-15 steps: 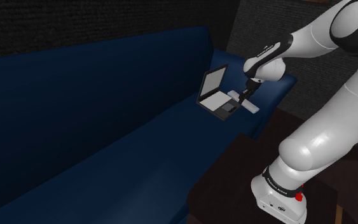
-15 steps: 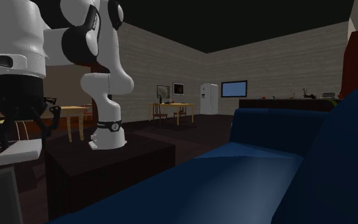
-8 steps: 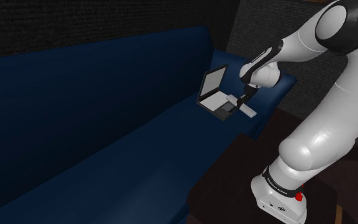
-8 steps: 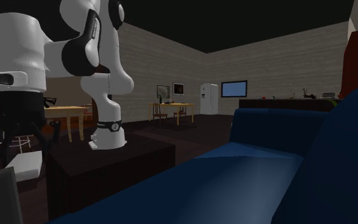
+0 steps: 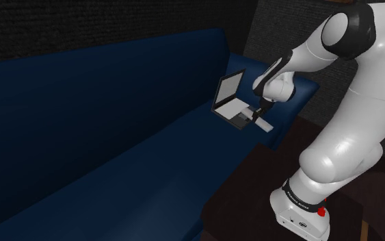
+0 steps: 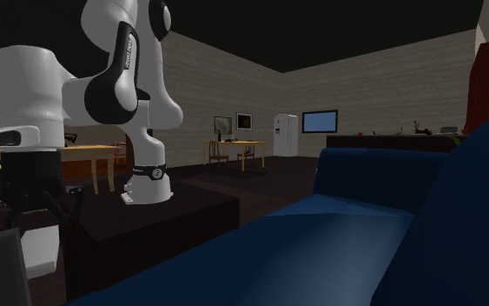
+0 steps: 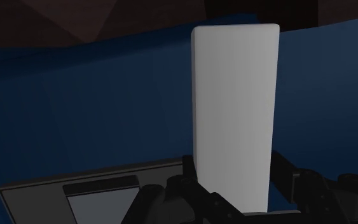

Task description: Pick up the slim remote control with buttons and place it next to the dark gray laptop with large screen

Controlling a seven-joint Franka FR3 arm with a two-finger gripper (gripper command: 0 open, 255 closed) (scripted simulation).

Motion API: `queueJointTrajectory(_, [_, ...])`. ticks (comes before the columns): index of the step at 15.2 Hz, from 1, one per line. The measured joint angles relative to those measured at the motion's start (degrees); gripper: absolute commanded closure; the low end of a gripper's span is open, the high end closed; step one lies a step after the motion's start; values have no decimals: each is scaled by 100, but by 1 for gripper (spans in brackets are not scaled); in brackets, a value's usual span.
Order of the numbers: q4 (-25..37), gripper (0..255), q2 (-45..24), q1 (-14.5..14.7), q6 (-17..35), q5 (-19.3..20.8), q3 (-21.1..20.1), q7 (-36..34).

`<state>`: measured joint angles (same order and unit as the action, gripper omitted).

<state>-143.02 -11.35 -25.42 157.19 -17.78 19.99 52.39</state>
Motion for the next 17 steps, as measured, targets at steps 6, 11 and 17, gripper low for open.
queueJointTrajectory(6, [81,255,-506,-219,386,-576,-339,439])
queueJointTrajectory(11, [191,255,-943,-482,705,-1021,-695,798])
queueJointTrajectory(17, [324,255,-1316,-732,957,-1330,-1006,1064])
